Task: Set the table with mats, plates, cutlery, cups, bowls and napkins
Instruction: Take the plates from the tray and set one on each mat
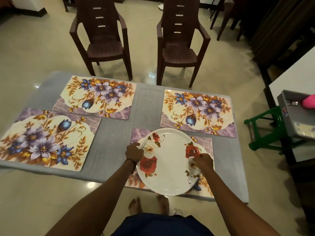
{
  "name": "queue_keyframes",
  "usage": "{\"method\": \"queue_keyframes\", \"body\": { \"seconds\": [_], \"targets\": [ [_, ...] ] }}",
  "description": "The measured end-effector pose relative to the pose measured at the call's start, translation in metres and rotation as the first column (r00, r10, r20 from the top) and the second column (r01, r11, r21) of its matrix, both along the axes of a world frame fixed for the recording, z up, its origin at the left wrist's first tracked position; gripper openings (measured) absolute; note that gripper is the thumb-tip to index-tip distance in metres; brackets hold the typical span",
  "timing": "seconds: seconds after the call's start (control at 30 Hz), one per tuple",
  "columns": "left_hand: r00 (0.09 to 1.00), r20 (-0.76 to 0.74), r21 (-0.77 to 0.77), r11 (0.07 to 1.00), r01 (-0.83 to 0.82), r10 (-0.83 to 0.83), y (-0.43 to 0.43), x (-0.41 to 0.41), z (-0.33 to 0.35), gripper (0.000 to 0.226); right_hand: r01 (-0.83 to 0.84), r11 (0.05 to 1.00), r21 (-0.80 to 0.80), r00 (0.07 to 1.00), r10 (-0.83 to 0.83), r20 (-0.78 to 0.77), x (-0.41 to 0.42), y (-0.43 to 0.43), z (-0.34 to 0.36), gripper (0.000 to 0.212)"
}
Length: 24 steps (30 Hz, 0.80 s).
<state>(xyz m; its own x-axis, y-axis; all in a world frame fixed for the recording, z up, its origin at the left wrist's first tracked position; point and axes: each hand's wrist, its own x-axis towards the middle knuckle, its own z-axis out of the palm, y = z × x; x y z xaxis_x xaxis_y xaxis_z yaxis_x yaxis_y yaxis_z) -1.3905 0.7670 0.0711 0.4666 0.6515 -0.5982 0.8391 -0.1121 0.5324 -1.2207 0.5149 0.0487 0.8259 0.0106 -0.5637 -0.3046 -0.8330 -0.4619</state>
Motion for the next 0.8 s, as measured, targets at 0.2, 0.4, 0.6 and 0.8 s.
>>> {"method": "queue_keyframes", "body": {
  "seconds": [0.2, 0.4, 0.6, 0.8],
  "targets": [
    [0.999, -0.001, 0.097, 0.995, -0.033, 0.033, -0.02, -0.004, 0.003, 0.04, 0.06, 0.997, -0.052, 0.996, -0.056, 0.076, -0.013, 0.004, -0.003, 0.028],
    [0.975, 0.076, -0.097, 0.975, -0.199, 0.206, -0.009, -0.005, -0.01, 0.054, 0.088, 0.996, -0.02, 0.993, -0.086, 0.081, -0.015, 0.004, -0.001, 0.027],
    [0.938, 0.16, -0.199, 0.94, -0.276, 0.309, -0.006, -0.011, -0.022, 0.03, 0.124, 0.992, 0.02, 0.987, -0.125, 0.097, -0.02, 0.002, -0.002, 0.032],
    [0.88, 0.216, -0.278, 0.891, -0.359, 0.422, -0.014, -0.014, -0.004, 0.026, 0.175, 0.982, 0.077, 0.974, -0.184, 0.136, -0.019, -0.003, 0.0, 0.024]
  ]
}}
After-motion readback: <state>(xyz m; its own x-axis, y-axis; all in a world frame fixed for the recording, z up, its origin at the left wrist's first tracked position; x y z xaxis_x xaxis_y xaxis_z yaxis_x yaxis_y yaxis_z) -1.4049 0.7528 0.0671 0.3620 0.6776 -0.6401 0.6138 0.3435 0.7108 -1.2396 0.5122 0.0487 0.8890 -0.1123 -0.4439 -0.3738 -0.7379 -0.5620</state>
